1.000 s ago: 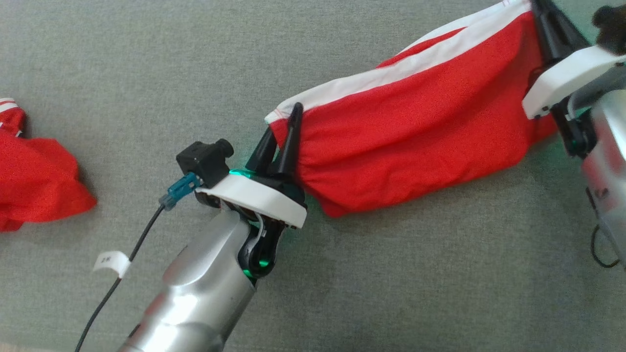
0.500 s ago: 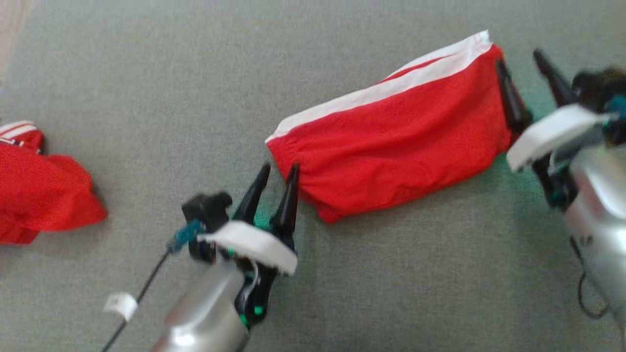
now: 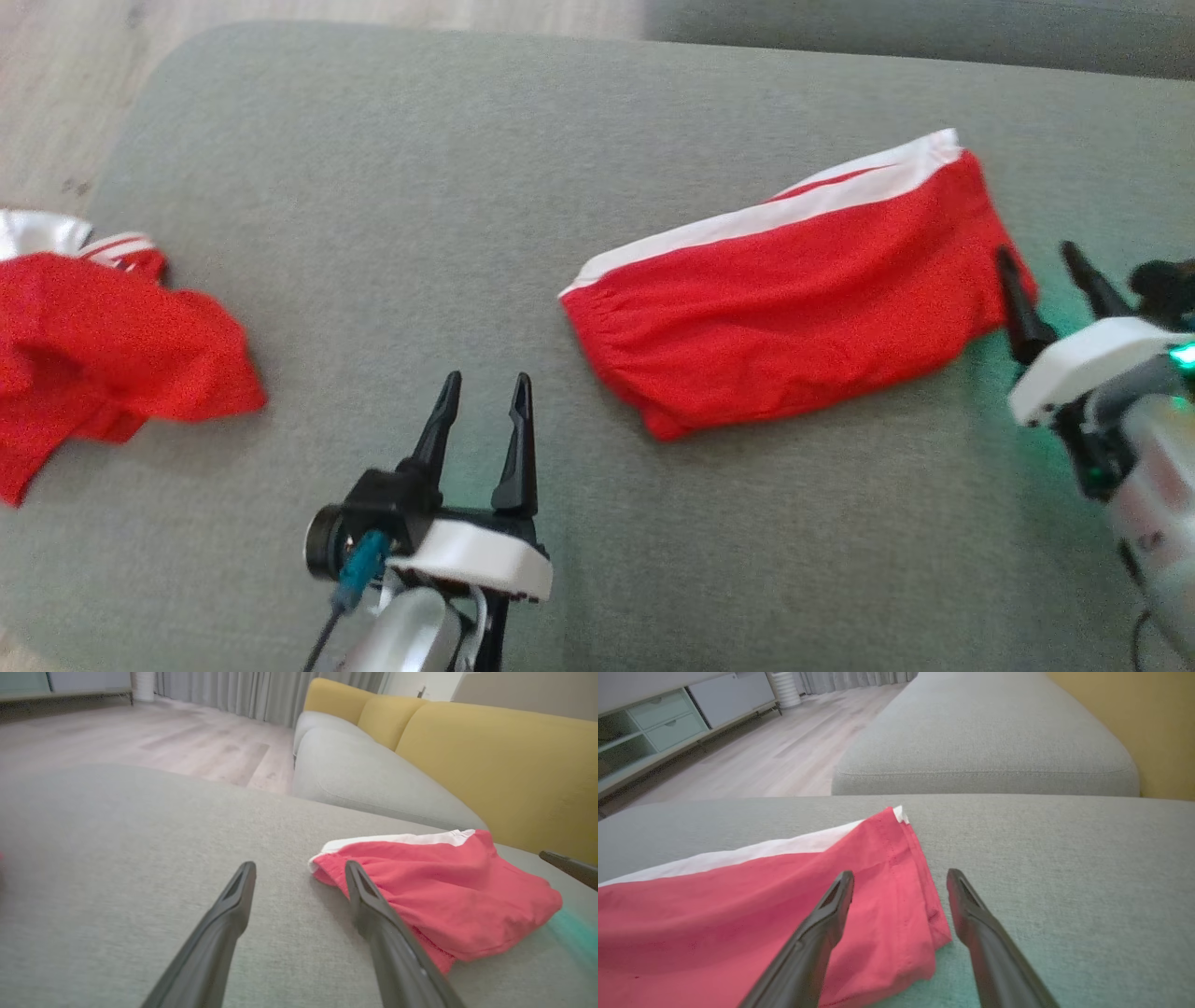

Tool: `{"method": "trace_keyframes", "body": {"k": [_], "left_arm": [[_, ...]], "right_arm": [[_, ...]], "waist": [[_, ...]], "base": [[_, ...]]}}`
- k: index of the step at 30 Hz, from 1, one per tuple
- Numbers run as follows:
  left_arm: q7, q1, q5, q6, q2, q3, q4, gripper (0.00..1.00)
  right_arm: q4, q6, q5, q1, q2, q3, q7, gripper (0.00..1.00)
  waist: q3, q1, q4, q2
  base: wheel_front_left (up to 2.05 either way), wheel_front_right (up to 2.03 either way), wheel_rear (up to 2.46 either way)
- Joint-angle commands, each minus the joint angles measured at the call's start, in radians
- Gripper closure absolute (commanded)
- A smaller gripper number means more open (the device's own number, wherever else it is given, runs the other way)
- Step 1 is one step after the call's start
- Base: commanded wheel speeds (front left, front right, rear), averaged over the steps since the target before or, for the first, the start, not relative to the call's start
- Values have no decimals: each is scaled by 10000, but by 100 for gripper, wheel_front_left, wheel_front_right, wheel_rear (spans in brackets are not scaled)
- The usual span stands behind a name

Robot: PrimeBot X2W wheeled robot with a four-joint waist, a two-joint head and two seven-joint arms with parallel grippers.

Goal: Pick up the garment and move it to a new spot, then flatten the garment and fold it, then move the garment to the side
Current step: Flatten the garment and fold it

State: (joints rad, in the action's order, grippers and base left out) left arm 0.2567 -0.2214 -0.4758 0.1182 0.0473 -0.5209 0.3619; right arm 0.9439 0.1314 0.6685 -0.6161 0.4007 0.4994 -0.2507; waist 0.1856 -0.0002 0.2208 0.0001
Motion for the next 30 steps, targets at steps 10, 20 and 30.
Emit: {"method": "trace_keyframes", "body": {"k": [10,20,30], "left_arm": [[51,957,1343,420,33,611,-2022,0],[51,1060,1497,443,31,757,-2053,0],[51,1040,1755,264,30,965,-1850,0]], "right_arm": [[2156,-7,50,-1117,442,-656,350,0],[2463,-7,914,-1149,87,-857,1079,100],[2223,-7,948,-1631,-104,-526,868,100]], "waist": [[589,2,1332,-1],[543,2,1143,-1],[-10,2,-614,-1]], "base": [[0,0,0],[0,0,0],[0,0,0]]}}
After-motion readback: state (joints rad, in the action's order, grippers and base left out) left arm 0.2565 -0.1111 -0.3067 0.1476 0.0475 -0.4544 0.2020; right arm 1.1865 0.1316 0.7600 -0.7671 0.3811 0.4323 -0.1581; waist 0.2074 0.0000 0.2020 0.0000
